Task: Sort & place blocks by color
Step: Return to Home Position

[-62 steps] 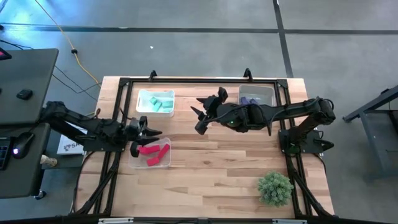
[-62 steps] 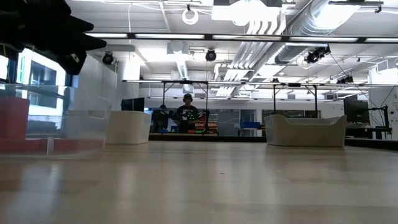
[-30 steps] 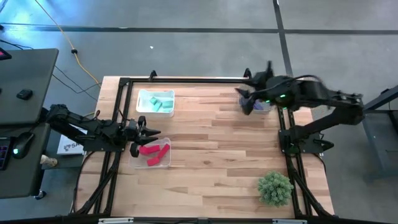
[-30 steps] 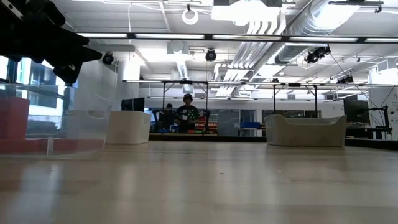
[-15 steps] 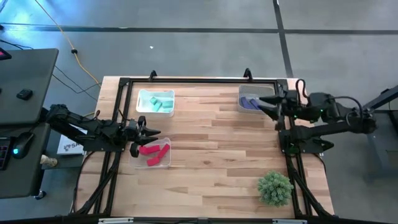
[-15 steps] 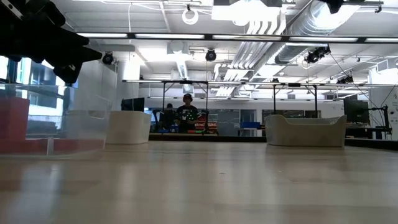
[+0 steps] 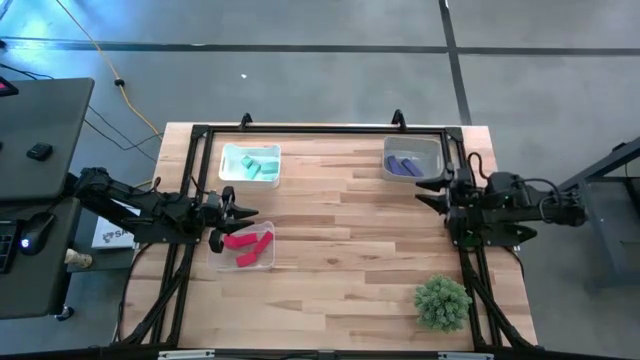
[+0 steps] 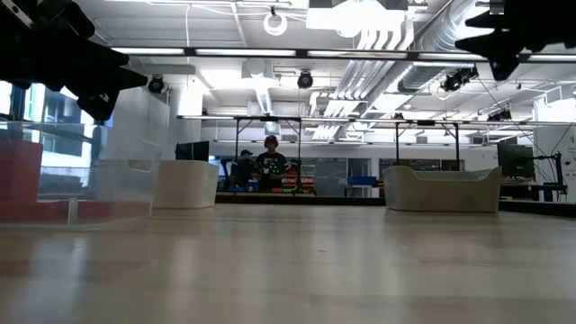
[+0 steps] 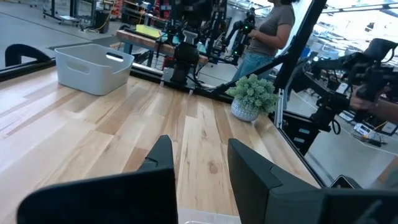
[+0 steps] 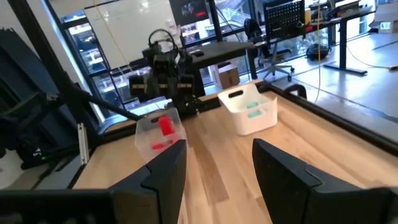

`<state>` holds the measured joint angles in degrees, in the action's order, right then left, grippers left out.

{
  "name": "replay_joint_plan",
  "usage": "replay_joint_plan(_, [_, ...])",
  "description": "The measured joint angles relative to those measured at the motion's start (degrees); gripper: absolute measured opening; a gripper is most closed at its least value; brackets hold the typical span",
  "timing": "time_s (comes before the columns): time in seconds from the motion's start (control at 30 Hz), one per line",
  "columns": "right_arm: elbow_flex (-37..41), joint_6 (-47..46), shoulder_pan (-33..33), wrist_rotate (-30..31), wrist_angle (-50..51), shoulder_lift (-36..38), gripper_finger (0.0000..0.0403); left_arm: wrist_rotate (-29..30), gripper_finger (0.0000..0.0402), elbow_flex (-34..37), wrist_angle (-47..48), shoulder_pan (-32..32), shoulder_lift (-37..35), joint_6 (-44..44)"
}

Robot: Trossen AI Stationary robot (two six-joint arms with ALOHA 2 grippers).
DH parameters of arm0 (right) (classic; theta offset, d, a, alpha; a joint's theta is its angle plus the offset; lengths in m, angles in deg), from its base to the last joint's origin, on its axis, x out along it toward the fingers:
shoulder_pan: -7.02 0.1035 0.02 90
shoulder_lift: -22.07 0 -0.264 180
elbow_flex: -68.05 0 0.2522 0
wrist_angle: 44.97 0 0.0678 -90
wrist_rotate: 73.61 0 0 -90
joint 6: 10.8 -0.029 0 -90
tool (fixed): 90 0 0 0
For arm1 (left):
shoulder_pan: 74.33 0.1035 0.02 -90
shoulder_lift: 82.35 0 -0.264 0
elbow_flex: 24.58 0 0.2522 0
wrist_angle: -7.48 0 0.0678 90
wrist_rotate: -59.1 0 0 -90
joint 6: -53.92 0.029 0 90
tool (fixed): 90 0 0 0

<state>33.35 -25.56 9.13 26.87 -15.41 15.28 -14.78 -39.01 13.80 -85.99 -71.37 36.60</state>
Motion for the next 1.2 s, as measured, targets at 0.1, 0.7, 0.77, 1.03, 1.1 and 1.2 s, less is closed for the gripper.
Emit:
replay_joint_plan(0.1, [2.7, -0.4, 0.0, 0.0, -0.3, 1.9, 0.0174, 0.0, 0.0062, 0.0, 0.1, 0.0, 0.0, 0.0])
replay_joint_plan(0.7, [12.7, -3.2, 0.3, -0.4, 0.1, 4.0, 0.0174, 0.2, 0.0062, 0.0, 2.6, 0.0, 0.0, 10.1])
replay_joint_plan(0.77, [13.1, -3.2, 0.3, -0.4, 0.1, 4.0, 0.0174, 0.2, 0.0062, 0.0, 2.6, 0.0, 0.0, 10.8])
replay_joint_plan(1.03, [13.4, -2.8, 0.3, -0.4, 2.6, 4.0, 0.0174, 0.2, 0.0062, 0.0, 3.0, 0.0, 0.0, 17.2])
replay_joint_plan(1.1, [13.4, -2.8, 0.3, 0.3, 3.1, 4.0, 0.0174, 0.2, 0.0062, 0.0, 3.0, 0.0, 0.0, 18.0])
replay_joint_plan(1.2, [13.4, -2.7, 0.3, 1.5, 3.8, 4.0, 0.0174, 0.2, 0.0062, 0.0, 3.0, 0.0, 0.0, 18.0])
